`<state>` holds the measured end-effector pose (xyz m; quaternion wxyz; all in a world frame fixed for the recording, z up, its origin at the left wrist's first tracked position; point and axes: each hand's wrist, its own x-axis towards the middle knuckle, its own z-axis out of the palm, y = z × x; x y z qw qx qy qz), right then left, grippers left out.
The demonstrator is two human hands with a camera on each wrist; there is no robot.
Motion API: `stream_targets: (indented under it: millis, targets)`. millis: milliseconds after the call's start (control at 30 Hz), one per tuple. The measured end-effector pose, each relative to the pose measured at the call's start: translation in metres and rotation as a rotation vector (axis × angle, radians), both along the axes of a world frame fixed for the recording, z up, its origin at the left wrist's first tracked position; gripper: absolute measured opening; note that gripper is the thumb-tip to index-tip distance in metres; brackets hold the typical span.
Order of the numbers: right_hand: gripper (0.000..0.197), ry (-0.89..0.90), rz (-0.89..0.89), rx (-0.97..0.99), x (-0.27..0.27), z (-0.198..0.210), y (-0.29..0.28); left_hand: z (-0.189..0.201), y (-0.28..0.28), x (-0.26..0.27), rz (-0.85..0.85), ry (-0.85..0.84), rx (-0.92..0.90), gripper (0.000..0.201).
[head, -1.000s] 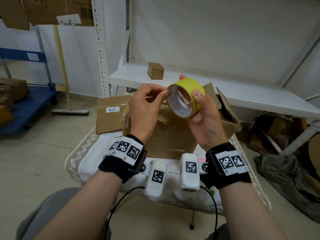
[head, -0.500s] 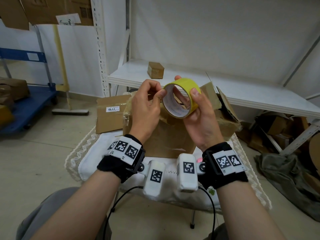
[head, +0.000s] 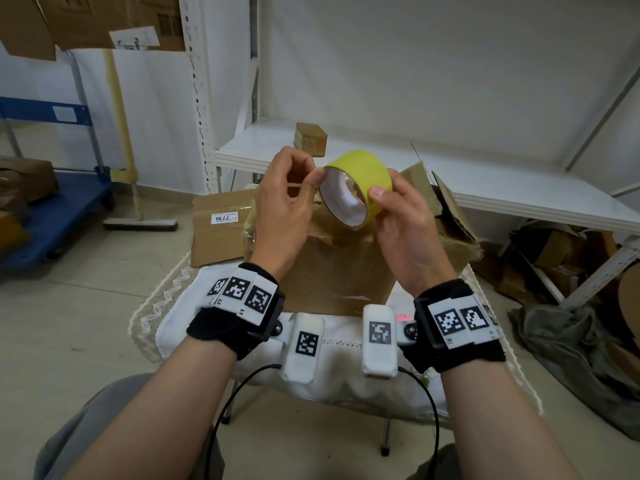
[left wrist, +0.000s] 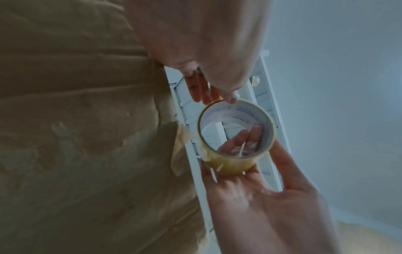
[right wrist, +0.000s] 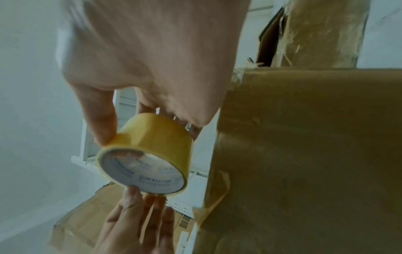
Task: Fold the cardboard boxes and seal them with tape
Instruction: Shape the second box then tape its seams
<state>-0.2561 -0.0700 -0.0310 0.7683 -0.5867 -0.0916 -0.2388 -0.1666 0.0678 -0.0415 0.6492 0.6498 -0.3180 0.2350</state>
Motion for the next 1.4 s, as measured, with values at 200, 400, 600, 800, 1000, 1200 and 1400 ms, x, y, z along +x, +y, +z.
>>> stream_targets:
  millis: [200,400,600,800,1000,1200,1400]
  targets:
    - [0.039,0.07,-0.164,-0.453,0.006,-0.011,-0.004,0.013,0.004,-0.008,-0.219,0.318,-0.041,0.012]
    - [0.024,0.047,-0.215,-0.363,0.002,-0.004,0.003,0.011,0.011,-0.007,-0.336,0.341,0.028,0.017]
    - [0.024,0.026,-0.267,-0.412,0.003,-0.008,0.005,0.016,0.023,-0.006,-0.384,0.368,0.084,0.013]
    - [0.019,0.03,-0.331,-0.542,0.003,-0.015,0.008,0.022,0.027,-0.008,-0.367,0.413,0.176,0.014]
    - [0.02,0.066,-0.355,-0.588,-0.001,-0.012,0.012,0.02,0.032,-0.015,-0.342,0.389,0.195,0.016]
    - [0.016,0.075,-0.398,-0.664,-0.005,-0.008,0.019,0.015,0.036,-0.018,-0.31,0.401,0.145,0.012]
    - [0.015,0.086,-0.413,-0.652,-0.005,-0.01,0.017,0.015,0.041,-0.021,-0.344,0.336,0.204,0.021]
